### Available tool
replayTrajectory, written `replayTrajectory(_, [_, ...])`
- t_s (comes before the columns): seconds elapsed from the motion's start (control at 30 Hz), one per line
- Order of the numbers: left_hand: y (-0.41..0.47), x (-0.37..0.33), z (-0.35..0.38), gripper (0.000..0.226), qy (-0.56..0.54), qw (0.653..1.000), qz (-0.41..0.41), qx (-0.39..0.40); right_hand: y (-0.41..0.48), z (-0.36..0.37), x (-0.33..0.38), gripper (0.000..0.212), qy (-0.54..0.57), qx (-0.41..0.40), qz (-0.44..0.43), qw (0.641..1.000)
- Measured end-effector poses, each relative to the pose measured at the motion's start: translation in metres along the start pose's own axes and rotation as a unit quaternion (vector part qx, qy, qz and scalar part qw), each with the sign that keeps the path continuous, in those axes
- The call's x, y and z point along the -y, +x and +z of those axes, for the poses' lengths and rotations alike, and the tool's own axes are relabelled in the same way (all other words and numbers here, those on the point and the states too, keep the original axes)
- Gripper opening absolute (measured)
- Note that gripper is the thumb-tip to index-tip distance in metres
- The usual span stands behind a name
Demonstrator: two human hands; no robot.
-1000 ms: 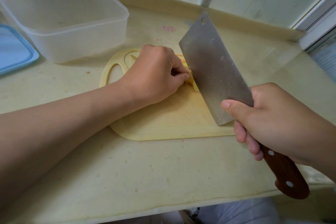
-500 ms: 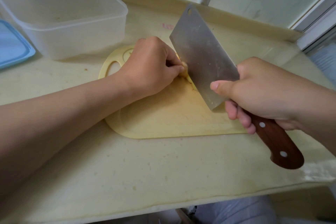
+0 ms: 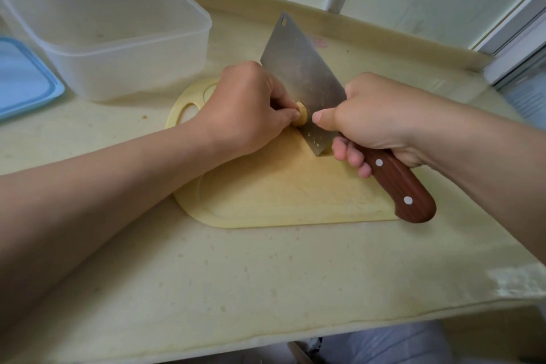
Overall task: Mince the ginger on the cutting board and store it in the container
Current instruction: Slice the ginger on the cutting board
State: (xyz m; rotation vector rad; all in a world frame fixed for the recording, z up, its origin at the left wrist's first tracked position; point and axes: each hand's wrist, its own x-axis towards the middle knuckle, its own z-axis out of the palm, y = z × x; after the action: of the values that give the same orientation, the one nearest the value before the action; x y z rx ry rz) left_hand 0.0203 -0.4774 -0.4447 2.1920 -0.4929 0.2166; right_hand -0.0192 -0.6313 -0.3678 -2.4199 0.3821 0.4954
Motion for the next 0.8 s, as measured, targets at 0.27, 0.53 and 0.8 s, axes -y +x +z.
replayTrajectory(0.27, [0.000, 0.001, -0.001, 0.007, 0.009, 1.000, -0.005, -0.012, -0.023, 0.003, -0.035, 0.053, 0.001, -0.059, -0.033, 0.998])
replayTrajectory(0.53, [0.002, 0.000, -0.001, 0.004, -0.007, 0.999, -0.054, -0.002, -0.035, 0.004, -0.049, 0.045, -0.003, -0.072, -0.038, 0.997])
replayTrajectory(0.8, [0.002, 0.000, -0.002, 0.004, -0.014, 0.998, -0.060, -0.003, -0.037, 0.008, -0.048, 0.047, -0.001, -0.086, -0.040, 0.996])
